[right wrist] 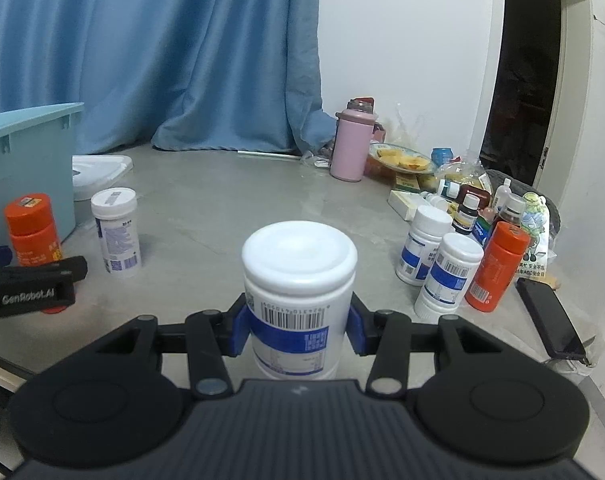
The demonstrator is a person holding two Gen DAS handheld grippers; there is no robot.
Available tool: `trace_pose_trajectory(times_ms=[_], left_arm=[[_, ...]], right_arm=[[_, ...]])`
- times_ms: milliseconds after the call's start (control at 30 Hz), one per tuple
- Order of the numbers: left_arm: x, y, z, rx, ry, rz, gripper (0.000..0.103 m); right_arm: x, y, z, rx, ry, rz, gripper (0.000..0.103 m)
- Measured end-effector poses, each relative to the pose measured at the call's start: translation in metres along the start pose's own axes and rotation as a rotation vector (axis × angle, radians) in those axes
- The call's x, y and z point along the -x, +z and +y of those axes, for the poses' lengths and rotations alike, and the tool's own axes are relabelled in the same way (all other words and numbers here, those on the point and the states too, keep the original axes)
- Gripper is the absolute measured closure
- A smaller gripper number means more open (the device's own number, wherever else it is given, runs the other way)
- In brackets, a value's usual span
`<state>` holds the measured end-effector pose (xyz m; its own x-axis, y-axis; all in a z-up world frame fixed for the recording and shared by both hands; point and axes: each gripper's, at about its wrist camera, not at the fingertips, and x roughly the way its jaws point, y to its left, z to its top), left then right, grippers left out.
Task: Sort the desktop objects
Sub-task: 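Grasp the orange bottle with the left gripper while the right gripper holds the white jar, then carry the orange bottle and white jar over the blue bin and open both grippers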
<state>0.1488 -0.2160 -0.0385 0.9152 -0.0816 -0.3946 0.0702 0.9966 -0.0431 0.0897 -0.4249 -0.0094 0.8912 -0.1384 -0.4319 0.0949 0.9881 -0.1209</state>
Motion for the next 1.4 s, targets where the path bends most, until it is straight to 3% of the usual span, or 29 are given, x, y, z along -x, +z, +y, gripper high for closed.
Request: trace_pose_trajectory(times_ms=[133,167,200,400,633,867,1167,1400], left_arm=[[-0.011,0.004,-0.001,-0.002,0.018,-0.005,0.002],[-0.013,0.005,-0.002,-0.014,0.023,-0.010,0.015],[-0.014,0.007,-0.004,-0.032,0.041,-0.016,0.054],[-0.013,0.014,-0.005,-0.043,0.076,-0.003,0.053],[0.014,0.023,-0.004,-0.039,0.029,-0.002,0.053],[0.066,0.036,0.011,-0.057,-0.025,0.001,0.053],[0.145,0.064,0.070,-0.071,-0.099,0.022,0.053],[0.187,0.101,0.130,-0.083,-0.102,0.005,0.053]], right_arm=[[-0.005,0.001,-0.002,0.020,0.013,0.002,0.055],[-0.007,0.001,-0.002,0.025,0.018,0.001,0.055],[-0.008,0.001,-0.002,0.028,0.021,0.001,0.055],[-0.012,0.005,-0.002,0.022,0.032,-0.004,0.055],[-0.003,0.012,0.007,0.001,0.051,-0.022,0.055],[0.024,0.023,0.028,-0.013,0.081,-0.009,0.055],[0.079,0.049,0.071,-0.028,0.111,-0.028,0.055],[0.116,0.083,0.114,-0.028,0.167,-0.095,0.055]])
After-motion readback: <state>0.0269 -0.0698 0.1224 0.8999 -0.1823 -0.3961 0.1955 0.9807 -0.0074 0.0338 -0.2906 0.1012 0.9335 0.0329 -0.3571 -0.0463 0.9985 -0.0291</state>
